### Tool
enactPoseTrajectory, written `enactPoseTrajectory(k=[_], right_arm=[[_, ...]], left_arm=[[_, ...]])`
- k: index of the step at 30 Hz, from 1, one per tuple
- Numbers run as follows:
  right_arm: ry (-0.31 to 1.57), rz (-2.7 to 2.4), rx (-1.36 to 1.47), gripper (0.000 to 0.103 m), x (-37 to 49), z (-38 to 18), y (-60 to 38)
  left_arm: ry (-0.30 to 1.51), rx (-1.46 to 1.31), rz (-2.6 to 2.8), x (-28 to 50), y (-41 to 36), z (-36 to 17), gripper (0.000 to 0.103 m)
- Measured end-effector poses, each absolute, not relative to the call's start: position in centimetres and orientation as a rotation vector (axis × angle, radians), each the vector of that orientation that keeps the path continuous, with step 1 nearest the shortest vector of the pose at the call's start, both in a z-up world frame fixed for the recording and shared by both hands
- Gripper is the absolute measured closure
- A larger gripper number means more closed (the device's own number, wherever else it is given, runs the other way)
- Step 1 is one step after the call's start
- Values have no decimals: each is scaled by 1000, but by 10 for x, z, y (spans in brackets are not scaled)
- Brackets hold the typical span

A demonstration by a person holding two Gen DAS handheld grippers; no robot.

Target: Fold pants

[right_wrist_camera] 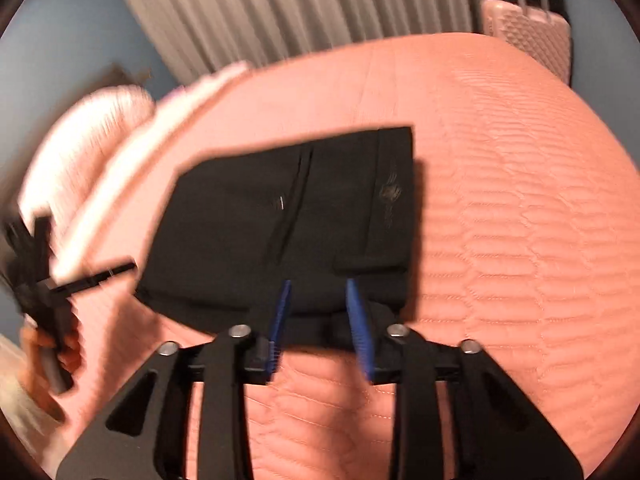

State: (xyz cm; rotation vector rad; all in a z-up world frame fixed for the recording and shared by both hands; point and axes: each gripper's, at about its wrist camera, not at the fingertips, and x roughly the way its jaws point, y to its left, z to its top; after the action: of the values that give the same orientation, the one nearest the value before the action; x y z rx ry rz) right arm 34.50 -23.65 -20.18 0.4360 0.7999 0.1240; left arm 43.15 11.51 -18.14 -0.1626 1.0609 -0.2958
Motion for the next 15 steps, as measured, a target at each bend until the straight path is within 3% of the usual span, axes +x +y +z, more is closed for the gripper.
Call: enactPoseTrajectory(k=[2,6,13,15], right_arm=[[829,105,566,32,354,-223,-260],[881,158,834,32,375,-274,-275],[906,216,723,36,398,-275,-241],[896,209,755,36,400,-278,-242]], left_arm=[[1111,-275,-307,441,137,-194,26],[1153,-392,-348,452,145,-218,26],[1205,-321,-470,470,89,-229,25],[1194,-266,-471,470,76,-228,13]])
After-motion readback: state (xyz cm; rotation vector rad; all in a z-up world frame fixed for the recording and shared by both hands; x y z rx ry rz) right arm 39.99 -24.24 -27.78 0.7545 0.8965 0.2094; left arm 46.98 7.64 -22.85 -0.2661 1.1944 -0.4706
